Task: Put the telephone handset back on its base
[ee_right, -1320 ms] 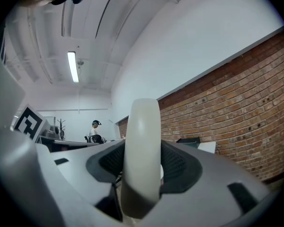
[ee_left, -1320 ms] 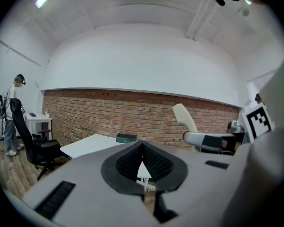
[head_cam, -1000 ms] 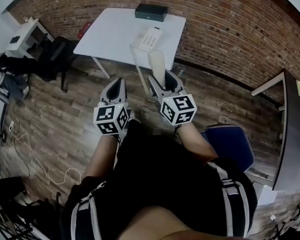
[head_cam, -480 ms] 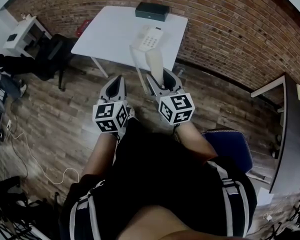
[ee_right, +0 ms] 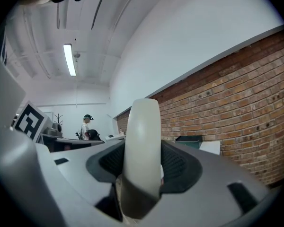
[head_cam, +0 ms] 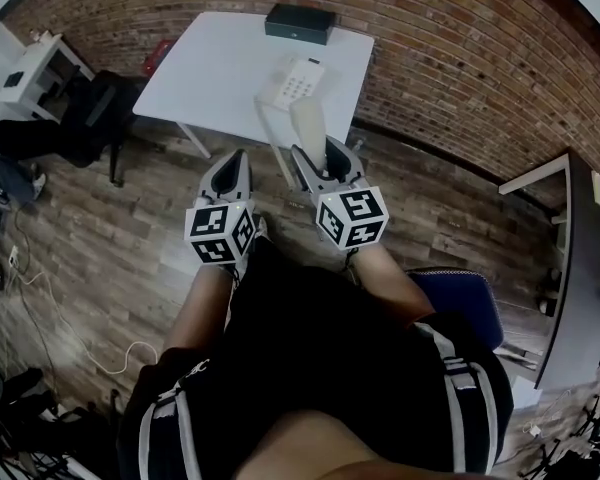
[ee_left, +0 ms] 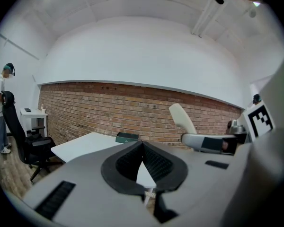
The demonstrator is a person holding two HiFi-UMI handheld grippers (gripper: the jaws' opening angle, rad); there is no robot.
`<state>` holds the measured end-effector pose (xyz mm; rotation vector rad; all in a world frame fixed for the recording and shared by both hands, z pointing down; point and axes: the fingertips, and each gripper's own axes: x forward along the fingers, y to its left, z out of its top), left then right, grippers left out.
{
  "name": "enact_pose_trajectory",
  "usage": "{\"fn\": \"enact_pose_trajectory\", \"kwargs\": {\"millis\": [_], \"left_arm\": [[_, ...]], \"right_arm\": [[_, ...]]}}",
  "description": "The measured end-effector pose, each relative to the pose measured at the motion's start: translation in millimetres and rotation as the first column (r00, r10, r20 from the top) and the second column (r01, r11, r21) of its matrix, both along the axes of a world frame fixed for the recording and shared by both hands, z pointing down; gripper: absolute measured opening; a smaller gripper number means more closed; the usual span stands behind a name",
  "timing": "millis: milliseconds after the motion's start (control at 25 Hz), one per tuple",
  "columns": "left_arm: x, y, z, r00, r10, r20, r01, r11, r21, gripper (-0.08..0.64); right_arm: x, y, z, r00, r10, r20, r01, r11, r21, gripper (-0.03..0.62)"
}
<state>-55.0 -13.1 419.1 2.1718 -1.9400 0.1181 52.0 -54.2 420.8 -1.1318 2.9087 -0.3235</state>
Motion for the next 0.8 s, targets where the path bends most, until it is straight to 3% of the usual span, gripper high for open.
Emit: {"fn": "enact_pose_trajectory", "kwargs": {"millis": [400,800], "left_arm": [[-34.5,-51.9,13.6,1.0,0.008,-0.015,-0.009,0.999,-0.033,0.002],[-82.2,-129.2,17.9,0.997,0.07,-0.029,-0.072,0.994,-0.078,0.002]], "right_arm": [[-29.1,-53.8,15.9,1.0,0.021,-0.005,-0.021,0.998,-0.056,0.204],[-70.6,-126.5,26.1,0.994,0.105,-0.024,-0.107,0.983,-0.148,0.204]]}}
